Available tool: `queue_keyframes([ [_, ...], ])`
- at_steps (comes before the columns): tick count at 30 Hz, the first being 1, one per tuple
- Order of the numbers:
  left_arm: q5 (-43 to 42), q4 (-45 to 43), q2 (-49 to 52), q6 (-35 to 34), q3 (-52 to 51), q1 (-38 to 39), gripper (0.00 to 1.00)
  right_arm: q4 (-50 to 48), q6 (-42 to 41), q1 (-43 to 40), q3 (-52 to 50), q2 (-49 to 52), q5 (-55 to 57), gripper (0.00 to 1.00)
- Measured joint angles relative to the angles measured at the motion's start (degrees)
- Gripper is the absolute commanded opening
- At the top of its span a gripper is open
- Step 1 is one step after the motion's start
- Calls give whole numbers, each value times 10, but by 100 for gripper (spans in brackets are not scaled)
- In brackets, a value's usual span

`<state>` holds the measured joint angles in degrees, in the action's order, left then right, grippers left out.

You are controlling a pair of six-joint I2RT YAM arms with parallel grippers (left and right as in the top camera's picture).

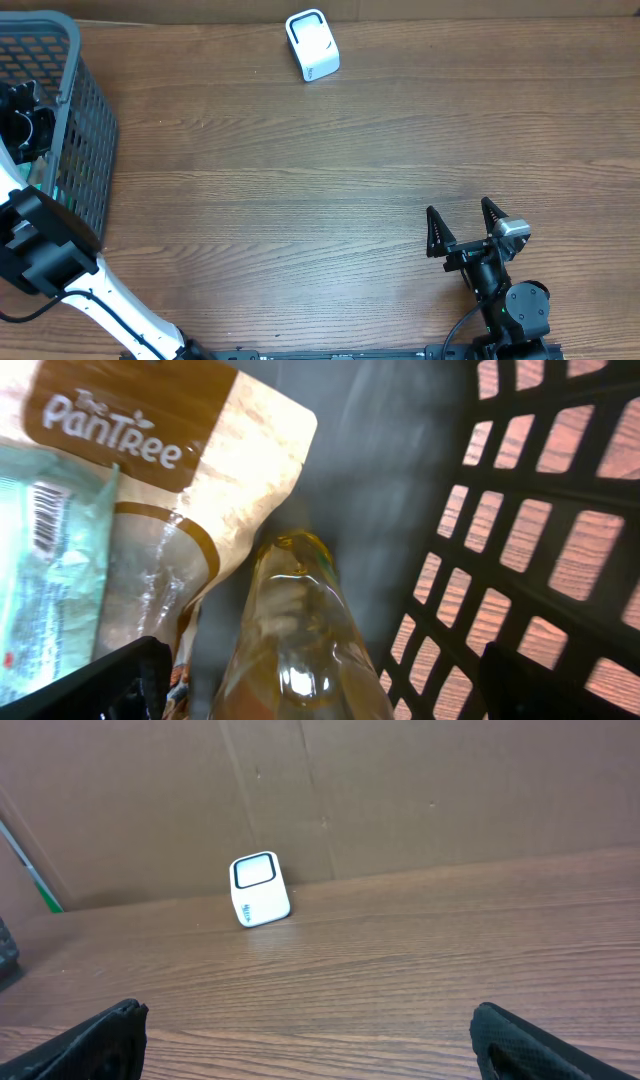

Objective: Scan the item barcode
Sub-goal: 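Grasp the yellow oil bottle with the left gripper and lift it out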

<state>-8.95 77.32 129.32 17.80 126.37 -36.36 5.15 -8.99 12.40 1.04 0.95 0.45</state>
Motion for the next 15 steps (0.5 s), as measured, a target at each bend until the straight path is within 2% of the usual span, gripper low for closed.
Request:
queue_keyframes([
  [15,14,19,-35,-49,1,-1,100,0,0,0,0,0,0,100],
])
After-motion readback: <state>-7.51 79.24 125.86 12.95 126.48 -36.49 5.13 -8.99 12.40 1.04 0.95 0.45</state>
